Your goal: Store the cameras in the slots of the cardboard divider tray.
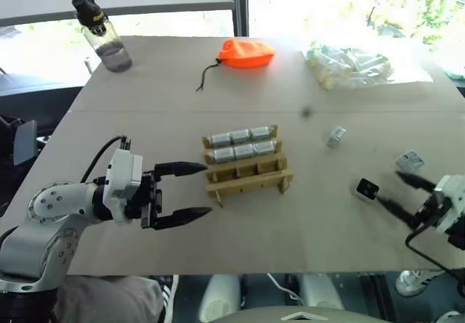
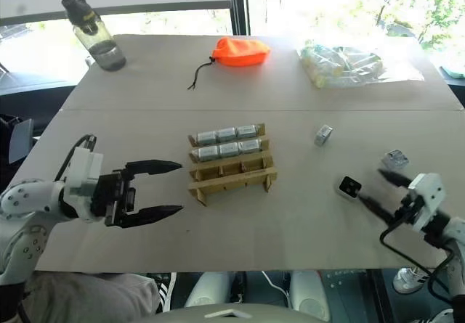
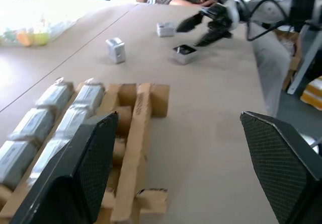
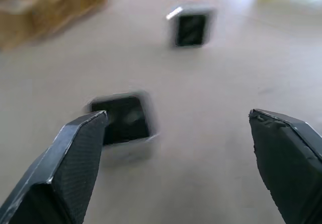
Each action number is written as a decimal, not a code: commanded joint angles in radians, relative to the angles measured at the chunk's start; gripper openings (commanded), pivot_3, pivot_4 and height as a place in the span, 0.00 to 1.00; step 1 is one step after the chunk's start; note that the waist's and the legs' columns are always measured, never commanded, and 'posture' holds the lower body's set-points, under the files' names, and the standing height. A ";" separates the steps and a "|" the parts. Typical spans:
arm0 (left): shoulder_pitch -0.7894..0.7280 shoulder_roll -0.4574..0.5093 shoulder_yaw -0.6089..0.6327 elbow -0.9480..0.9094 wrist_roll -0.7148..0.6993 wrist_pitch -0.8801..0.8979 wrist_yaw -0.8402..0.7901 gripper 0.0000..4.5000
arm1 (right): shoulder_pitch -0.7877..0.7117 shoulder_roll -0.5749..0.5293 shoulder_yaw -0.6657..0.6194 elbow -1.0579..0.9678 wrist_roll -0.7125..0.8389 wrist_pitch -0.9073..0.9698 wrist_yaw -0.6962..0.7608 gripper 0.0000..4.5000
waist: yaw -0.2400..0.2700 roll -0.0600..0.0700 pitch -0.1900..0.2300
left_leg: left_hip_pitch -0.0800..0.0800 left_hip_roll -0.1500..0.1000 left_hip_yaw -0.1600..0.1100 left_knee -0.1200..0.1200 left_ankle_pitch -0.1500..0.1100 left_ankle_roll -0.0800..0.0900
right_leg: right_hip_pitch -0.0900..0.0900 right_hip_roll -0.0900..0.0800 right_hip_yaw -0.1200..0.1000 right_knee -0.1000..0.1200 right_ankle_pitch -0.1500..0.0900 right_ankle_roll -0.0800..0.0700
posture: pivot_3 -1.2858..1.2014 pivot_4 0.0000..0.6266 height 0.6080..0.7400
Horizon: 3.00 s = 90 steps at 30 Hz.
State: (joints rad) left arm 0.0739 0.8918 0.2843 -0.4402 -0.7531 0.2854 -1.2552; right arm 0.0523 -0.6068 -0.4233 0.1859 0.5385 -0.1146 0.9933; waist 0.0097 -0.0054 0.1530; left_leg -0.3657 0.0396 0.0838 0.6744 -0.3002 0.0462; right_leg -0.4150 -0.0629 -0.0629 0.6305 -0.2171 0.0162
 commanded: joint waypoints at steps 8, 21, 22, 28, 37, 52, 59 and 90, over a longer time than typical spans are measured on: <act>-0.099 0.023 0.012 -0.030 -0.051 0.024 -0.050 0.89 | -0.100 -0.030 -0.025 0.138 -0.140 0.034 -0.244 1.00 | 0.003 -0.001 0.001 | 0.001 0.000 0.000 0.000 0.000 0.000 | 0.000 0.001 0.001 0.002 0.000 0.000 | 0.52 0.24 0.89; -0.176 -0.002 -0.017 -0.027 -0.012 0.066 0.043 0.89 | -0.169 -0.057 0.029 0.249 -0.184 0.180 -0.249 1.00 | -0.009 -0.002 0.001 | 0.003 0.000 0.004 0.001 0.000 0.000 | 0.000 0.001 0.005 0.003 0.000 0.001 | 0.52 0.24 0.89; -0.179 -0.001 -0.021 -0.031 -0.007 0.092 0.077 0.89 | -0.179 -0.060 0.031 0.262 -0.185 0.173 -0.243 1.00 | -0.009 -0.002 0.001 | 0.003 0.000 0.003 0.001 0.000 0.000 | 0.000 0.001 0.006 0.003 0.000 0.001 | 0.52 0.24 0.89; -0.177 0.000 -0.019 -0.048 0.007 0.125 0.132 0.89 | -0.231 -0.069 0.028 0.339 -0.191 0.120 -0.199 1.00 | -0.018 -0.002 0.001 | 0.003 0.000 0.003 0.001 0.000 0.000 | 0.000 0.001 0.006 0.003 0.000 0.001 | 0.52 0.24 0.89; -0.200 -0.001 -0.025 -0.054 0.007 0.150 0.176 0.90 | -0.279 -0.086 0.054 0.446 -0.215 0.039 -0.113 0.74 | -0.020 -0.002 0.001 | 0.003 0.000 0.003 0.001 0.000 0.000 | 0.000 0.001 0.007 0.004 0.000 0.001 | 0.52 0.24 0.89; -0.413 -0.084 -0.219 0.075 0.143 0.266 0.335 0.90 | -0.287 -0.092 0.163 0.085 -0.267 -0.117 -0.067 0.41 | -0.021 -0.002 0.002 | 0.003 0.000 0.003 0.001 0.001 -0.001 | 0.000 0.001 0.008 0.006 0.000 0.001 | 0.52 0.24 0.89; -0.654 -0.193 -0.324 0.262 0.169 0.364 0.343 0.90 | -0.399 -0.072 0.376 -0.221 -0.369 -0.148 -0.045 0.41 | -0.020 -0.006 0.005 | 0.003 0.000 0.001 0.003 0.003 -0.005 | -0.001 0.002 0.005 0.010 -0.002 0.004 | 0.52 0.24 0.89; -0.816 -0.226 -0.450 0.379 0.196 0.536 0.093 0.79 | -0.744 0.036 0.740 -0.010 -0.794 -0.609 -0.178 0.41 | -0.020 -0.009 0.007 | -0.018 -0.002 -0.007 0.013 0.003 -0.005 | -0.014 0.000 -0.003 0.012 -0.001 0.002 | 0.52 0.24 0.89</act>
State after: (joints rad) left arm -0.7376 0.6636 -0.1884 -0.0227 -0.5380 0.8211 -1.1542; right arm -0.6612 -0.5737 0.3199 0.1975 -0.2712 -0.7050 0.8318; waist -0.0104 -0.0142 0.1596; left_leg -0.3834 0.0377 0.0767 0.6879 -0.2973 0.0416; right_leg -0.4295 -0.0633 -0.0661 0.6430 -0.2179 0.0186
